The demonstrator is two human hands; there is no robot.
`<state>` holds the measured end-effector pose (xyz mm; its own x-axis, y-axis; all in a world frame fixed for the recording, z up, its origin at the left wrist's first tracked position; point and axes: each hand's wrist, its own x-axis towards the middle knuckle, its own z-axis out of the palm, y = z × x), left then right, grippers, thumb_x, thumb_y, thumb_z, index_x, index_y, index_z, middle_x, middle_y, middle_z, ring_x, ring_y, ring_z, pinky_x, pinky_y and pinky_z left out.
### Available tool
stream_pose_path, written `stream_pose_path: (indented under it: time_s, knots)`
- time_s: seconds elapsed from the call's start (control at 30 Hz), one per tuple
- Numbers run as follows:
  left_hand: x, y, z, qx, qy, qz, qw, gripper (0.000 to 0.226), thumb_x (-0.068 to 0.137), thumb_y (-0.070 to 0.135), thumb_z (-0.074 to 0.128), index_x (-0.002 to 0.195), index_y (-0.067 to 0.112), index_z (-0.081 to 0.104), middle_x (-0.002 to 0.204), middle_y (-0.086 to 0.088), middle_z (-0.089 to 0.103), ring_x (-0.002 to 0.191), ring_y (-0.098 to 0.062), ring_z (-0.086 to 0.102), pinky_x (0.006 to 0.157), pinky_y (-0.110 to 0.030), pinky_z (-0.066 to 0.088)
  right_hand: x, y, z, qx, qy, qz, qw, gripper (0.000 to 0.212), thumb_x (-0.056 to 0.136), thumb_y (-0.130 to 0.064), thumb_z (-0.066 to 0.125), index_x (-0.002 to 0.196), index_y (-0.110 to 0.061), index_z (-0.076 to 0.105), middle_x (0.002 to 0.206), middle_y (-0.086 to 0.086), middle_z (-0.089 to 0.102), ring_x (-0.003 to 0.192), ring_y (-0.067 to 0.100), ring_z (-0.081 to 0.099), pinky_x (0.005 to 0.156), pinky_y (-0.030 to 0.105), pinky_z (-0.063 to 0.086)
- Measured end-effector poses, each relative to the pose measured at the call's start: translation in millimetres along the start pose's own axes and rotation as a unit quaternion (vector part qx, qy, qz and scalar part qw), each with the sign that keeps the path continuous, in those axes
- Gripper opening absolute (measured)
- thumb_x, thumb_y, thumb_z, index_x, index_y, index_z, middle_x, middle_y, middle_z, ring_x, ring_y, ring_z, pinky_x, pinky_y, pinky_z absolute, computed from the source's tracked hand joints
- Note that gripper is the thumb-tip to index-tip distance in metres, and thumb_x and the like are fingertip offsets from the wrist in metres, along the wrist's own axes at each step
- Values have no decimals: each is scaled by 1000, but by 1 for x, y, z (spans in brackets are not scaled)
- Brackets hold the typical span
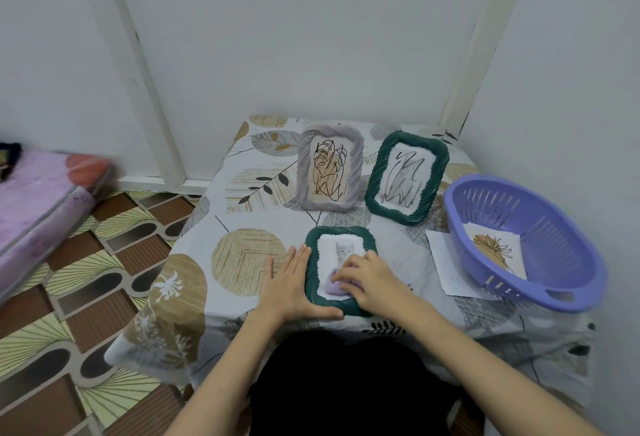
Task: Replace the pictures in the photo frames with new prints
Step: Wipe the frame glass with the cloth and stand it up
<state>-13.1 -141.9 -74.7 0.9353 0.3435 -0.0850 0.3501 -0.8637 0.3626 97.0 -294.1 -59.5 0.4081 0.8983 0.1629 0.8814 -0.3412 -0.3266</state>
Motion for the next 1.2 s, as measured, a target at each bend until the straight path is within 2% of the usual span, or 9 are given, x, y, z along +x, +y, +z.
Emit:
stream_pose_path:
  time_s: [0.13, 0.27, 0.5, 0.6, 0.7, 0.83, 0.93, 1.1, 1.2]
  knots:
    - [-1, 1, -1, 1, -5, -2, 1000, 153, 20, 100, 18, 148, 19, -4, 157, 11, -4, 144, -7, -10, 114, -47, -12, -33, 11, -7, 28, 13, -7, 1000, 42, 84, -44, 36, 97, -23, 70, 93, -1, 65, 78, 17, 40, 76, 19, 29]
    - [-1, 1, -2, 4, -12, -1, 1000, 154, 19, 101, 17, 148, 19, -5, 157, 10, -6, 144, -8, -11, 114, -48, -12, -23, 22, -14, -25, 62, 75, 995, 46, 81, -46, 35, 94, -22, 71, 90, 1, 65, 76, 25, 47, 69, 40, 49]
    - [-1, 2, -3, -2, -30, -10, 999, 153, 21, 100, 20, 148, 20, -8, 157, 10, -9, 143, -8, -13, 116, -49, -12, -26, 43, -35, 162, -8, 255, 953, 36, 91, -39, 45, 126, -44, 47, 131, 0, 52, 120, 23, 47, 104, 38, 36]
    - [-1, 3, -8, 3, -48, -7, 999, 155, 20, 100, 20, 148, 16, -9, 156, 6, -13, 143, -13, -17, 114, -48, -13, -43, 37, -50, 190, -94, 229, 950, 46, 85, -21, 61, 128, -34, 51, 130, -4, 54, 116, 14, 51, 99, 27, 39]
    - [-1, 15, -19, -67, -5, 28, 997, 147, 33, 99, 22, 148, 12, -4, 152, 6, -16, 143, -17, -15, 116, -41, -8, -42, 26, -58, 218, 10, 223, 950, 46, 83, -12, 64, 128, -21, 54, 133, 0, 54, 117, 11, 48, 101, 22, 34]
    - [-13, 49, -33, -446, 39, 19, 894, 55, 84, 46, 52, 133, 30, 34, 141, -9, 43, 129, -21, 43, 105, -32, 35, -31, -4, -57, 433, 114, 242, 861, 43, 88, -17, 59, 130, -23, 51, 129, 0, 54, 116, 18, 52, 101, 39, 44]
    - [-20, 60, -32, -601, 1, -10, 799, 42, 84, 23, 62, 120, 30, 42, 118, -18, 61, 100, -34, 64, 84, -45, 54, -19, -27, -43, 513, 89, 236, 821, 43, 92, -12, 52, 134, -19, 45, 130, 8, 54, 112, 20, 55, 99, 40, 47]
    - [-23, 26, -43, -550, 91, -38, 829, 43, 80, 0, 62, 105, 33, 51, 118, -15, 59, 92, -33, 66, 70, -48, 58, -11, -35, -32, 470, 50, 234, 850, 44, 91, -11, 54, 132, -26, 46, 97, 1, 59, 70, 12, 52, 59, 18, 45]
    - [-27, -14, -59, -481, 139, -73, 863, 48, 84, -6, 49, 120, 26, 48, 122, -10, 52, 70, -10, 63, 50, -20, 53, -14, -13, -25, 297, 111, 281, 906, 42, 91, -14, 52, 133, -15, 48, 101, 5, 56, 80, 15, 50, 74, 25, 44]
